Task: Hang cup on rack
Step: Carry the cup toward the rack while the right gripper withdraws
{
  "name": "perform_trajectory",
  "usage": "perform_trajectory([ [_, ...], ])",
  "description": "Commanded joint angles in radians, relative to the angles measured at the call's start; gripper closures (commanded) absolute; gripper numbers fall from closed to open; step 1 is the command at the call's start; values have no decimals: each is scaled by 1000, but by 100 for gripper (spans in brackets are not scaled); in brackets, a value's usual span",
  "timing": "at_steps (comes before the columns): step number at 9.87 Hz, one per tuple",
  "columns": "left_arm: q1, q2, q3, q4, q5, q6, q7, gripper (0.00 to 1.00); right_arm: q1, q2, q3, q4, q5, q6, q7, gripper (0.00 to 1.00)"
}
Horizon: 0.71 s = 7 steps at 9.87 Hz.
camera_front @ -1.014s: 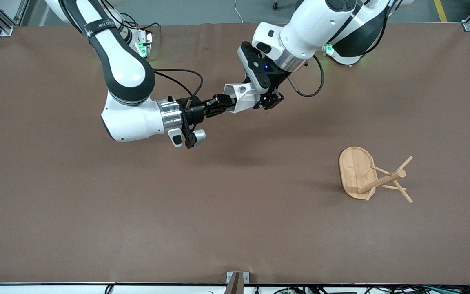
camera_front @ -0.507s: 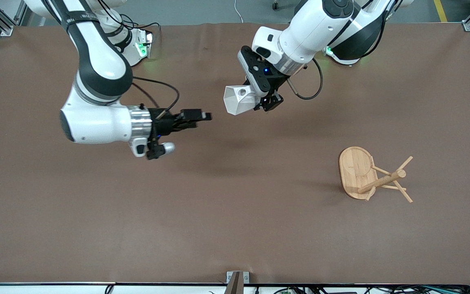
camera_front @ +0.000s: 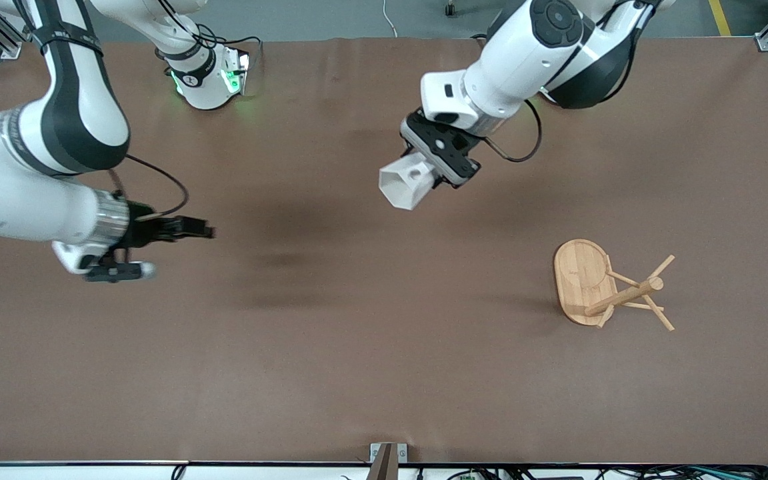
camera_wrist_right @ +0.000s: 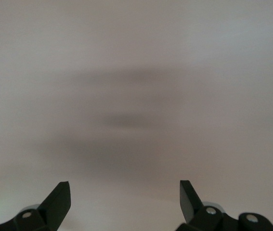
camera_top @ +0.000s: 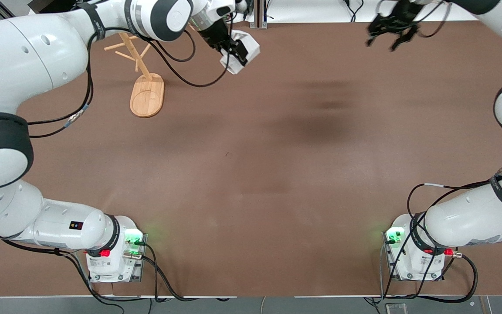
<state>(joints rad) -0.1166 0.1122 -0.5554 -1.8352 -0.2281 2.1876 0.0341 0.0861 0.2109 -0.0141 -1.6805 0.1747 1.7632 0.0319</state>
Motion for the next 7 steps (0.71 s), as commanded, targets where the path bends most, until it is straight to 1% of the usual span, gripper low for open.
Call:
perform_trajectory([
  [1,69,30,-4,-10,64,-5,-101,100,-61,-109,-4,5,-118,-18,-38,0],
  [2,105,24,-3,-10,64,-6,-120,99,-62,-155,-26,10,-144,-57,-43,0],
  [3,133,18,-3,-7,69,-26,-170,99,-56,-186,-36,37,-155,-124,-31,0],
  [4,136,14,-1,2,100,-38,-248,99,-60,-197,-41,89,-155,-208,24,0],
  [5,161,15,-4,11,124,-40,-320,99,-56,-197,-61,166,-153,-287,63,0],
  [6,172,15,-4,11,124,-40,-326,100,-55,-193,-64,229,-153,-342,66,0],
  [7,185,11,-3,2,122,-43,-324,100,-60,-192,-66,245,-156,-353,63,0],
])
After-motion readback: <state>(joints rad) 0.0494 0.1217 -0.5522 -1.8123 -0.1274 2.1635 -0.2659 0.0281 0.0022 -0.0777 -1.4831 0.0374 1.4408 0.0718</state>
